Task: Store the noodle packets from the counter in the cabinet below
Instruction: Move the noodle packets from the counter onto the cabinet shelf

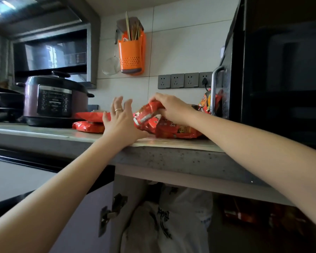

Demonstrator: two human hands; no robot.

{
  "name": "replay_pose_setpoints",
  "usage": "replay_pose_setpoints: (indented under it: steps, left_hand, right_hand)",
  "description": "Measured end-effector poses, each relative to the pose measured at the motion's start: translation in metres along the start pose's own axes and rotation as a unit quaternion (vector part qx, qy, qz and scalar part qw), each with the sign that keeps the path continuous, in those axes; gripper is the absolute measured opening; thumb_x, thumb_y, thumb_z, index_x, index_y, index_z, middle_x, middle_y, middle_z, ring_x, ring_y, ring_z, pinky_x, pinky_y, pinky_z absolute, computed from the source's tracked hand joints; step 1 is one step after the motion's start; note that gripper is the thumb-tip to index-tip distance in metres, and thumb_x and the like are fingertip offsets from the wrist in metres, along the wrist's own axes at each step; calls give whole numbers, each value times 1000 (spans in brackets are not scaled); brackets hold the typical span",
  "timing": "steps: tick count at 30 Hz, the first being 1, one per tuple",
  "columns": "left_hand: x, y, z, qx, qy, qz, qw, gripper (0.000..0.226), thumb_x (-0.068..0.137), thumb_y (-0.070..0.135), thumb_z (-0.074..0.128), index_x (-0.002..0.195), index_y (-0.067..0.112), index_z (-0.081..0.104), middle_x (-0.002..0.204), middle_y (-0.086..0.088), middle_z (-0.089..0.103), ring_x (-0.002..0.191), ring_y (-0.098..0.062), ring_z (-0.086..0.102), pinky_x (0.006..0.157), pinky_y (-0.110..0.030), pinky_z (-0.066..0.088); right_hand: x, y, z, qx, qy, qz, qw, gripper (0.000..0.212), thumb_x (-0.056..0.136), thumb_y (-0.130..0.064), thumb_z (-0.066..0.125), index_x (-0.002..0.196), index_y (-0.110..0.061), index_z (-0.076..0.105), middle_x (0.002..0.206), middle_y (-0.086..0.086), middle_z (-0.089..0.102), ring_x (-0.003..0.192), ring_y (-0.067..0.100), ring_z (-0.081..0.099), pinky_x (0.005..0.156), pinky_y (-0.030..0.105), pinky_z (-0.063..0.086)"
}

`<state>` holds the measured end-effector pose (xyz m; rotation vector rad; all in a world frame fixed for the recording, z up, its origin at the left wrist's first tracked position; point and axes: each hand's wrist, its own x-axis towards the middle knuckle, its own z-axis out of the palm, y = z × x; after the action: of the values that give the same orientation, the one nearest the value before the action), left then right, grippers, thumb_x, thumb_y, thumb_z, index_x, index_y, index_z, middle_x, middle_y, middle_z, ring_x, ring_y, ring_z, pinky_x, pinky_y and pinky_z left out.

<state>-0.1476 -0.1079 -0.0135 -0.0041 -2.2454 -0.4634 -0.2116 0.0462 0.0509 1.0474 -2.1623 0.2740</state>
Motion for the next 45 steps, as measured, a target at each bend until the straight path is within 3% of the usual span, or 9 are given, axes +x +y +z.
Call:
replay_pose_setpoints:
  steps: [3, 6, 11, 19, 23, 28, 33, 41, 45]
  left_hand:
    - [3, -2, -2, -10, 66, 113, 991, 101, 72, 40, 74, 147, 26, 9, 156, -3, 8, 147, -21, -1, 117, -48, 1]
    - [0, -6, -2, -149, 165, 117, 968, 60, 81, 31, 69, 132, 26, 37, 121, -1, 55, 110, -23, 55, 95, -42, 45]
    - [-4, -11, -6, -208, 226, -1, 951, 28, 88, 11, 57, 113, 5, 45, 96, -4, 50, 87, -20, 47, 72, -31, 35]
    - [-7, -10, -7, -245, 228, -12, 942, 36, 87, 7, 57, 118, 1, 39, 100, -6, 42, 93, -21, 45, 74, -36, 43]
    - [-7, -10, -7, -242, 233, 2, 942, 34, 88, 7, 56, 118, 0, 40, 101, -6, 44, 92, -20, 44, 74, -31, 37]
    - [-12, -5, -8, -206, 264, 21, 942, 36, 87, 5, 56, 119, -2, 42, 115, -19, 50, 105, -30, 47, 78, -30, 38]
    - [-48, 13, -32, -312, 316, 41, 895, 39, 85, 7, 60, 120, 5, 44, 110, -7, 50, 100, -23, 49, 80, -24, 43]
    - [-197, 7, -58, -362, 290, 174, 869, 39, 85, 23, 59, 113, 41, 37, 108, 16, 54, 93, 4, 55, 74, -10, 48]
    - [-240, -13, -34, -319, 271, 213, 883, 44, 89, 34, 56, 109, -3, 41, 129, 8, 48, 112, -4, 50, 91, -18, 43]
  right_hand:
    - [-2, -12, -12, 90, 30, -11, 995, 33, 94, -10, 54, 126, -11, 50, 119, 5, 61, 102, 16, 58, 80, 18, 46]
    - [-6, -21, -20, 152, 33, -27, 988, 35, 94, -18, 57, 126, -12, 47, 121, 4, 60, 101, 13, 58, 80, 14, 47]
    - [1, -11, -23, 281, 229, 179, 915, 40, 97, -35, 47, 129, -13, 39, 112, 3, 56, 99, 17, 55, 81, 30, 41]
    - [-27, 29, -7, 8, -121, 491, 862, 112, 89, -55, 53, 142, -8, -33, 154, 23, 19, 123, 33, 49, 84, 39, 46]
    - [-33, 17, -16, 25, -138, 456, 879, 89, 97, -41, 46, 146, 9, -10, 154, 24, 21, 139, 36, 30, 111, 38, 26]
    - [-31, -7, -19, 173, 22, 416, 892, 90, 89, -18, 66, 146, 6, 1, 139, 19, 45, 120, 29, 53, 82, 21, 44]
    - [-69, -61, -51, -87, 189, 184, 961, 29, 89, -13, 58, 116, -6, 53, 124, 13, 46, 84, 26, 62, 62, 30, 43]
    - [-220, -92, -65, -107, 289, 65, 949, 39, 83, -24, 70, 120, -18, 60, 109, 3, 54, 72, 15, 57, 50, 26, 46]
    - [-267, -82, -48, -126, 327, 24, 936, 35, 82, -20, 71, 116, -17, 64, 110, -3, 46, 86, 9, 52, 55, 23, 46]
